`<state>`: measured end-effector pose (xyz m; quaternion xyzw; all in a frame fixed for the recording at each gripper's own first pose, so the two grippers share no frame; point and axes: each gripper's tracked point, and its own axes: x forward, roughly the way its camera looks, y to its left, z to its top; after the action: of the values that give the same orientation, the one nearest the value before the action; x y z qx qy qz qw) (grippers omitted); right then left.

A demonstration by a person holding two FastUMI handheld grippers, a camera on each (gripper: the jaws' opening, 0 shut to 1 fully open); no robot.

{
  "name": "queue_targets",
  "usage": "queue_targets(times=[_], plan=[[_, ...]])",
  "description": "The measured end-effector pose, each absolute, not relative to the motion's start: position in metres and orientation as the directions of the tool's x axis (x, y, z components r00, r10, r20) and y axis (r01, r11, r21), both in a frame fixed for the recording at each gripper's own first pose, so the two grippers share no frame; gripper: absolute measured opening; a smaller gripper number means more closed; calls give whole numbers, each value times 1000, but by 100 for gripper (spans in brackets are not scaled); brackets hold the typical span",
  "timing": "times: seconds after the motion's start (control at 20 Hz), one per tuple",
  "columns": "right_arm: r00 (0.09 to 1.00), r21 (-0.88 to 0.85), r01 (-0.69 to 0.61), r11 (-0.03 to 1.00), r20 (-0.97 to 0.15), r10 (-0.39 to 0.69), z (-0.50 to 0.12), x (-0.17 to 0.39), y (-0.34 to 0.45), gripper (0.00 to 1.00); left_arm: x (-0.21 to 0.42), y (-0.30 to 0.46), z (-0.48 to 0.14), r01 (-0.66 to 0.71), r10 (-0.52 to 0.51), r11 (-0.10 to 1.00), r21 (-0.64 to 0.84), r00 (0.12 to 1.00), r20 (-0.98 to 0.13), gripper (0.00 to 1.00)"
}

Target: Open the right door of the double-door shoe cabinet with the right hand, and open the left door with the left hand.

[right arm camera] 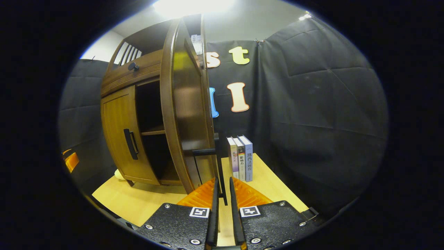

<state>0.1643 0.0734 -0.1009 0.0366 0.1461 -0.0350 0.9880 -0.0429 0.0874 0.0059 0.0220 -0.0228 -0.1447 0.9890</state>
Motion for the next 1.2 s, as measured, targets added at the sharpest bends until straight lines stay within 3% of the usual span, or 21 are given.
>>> queue_targets(times=[0.05,0.15,0.35,0.4,0.45,0.5,0.65,0.75,0.8,1.2], plan=[[954,52,95,994,-289,-76,-101,160,67,14,-42,86,6,295,-297,954,52,954,37,94],[953,41,128,991,-282,-111,-97,153,55,22,-40,84,8,312,-314,949,51,949,39,94],[953,57,141,988,-278,-120,-94,140,46,24,-35,76,10,346,-347,937,39,937,47,94],[954,38,142,989,-271,-127,-92,136,44,27,-31,74,11,356,-357,934,34,933,47,87],[957,21,135,991,-262,-125,-88,131,46,30,-25,69,12,368,-369,929,30,929,37,94],[961,4,129,992,-249,-124,-83,125,48,31,-19,66,10,374,-375,927,29,927,23,94],[970,-38,130,991,-202,-135,-66,107,49,69,-1,66,9,381,-381,925,7,925,1,97],[974,-47,143,989,-172,-149,-56,96,50,95,11,67,10,376,-376,927,-10,927,-4,87],[975,-50,145,988,-161,-151,-51,90,51,93,18,65,11,371,-371,928,-20,928,-4,100],[970,-60,184,981,-153,-191,-46,52,44,95,81,53,19,350,-349,937,-23,937,22,100]])
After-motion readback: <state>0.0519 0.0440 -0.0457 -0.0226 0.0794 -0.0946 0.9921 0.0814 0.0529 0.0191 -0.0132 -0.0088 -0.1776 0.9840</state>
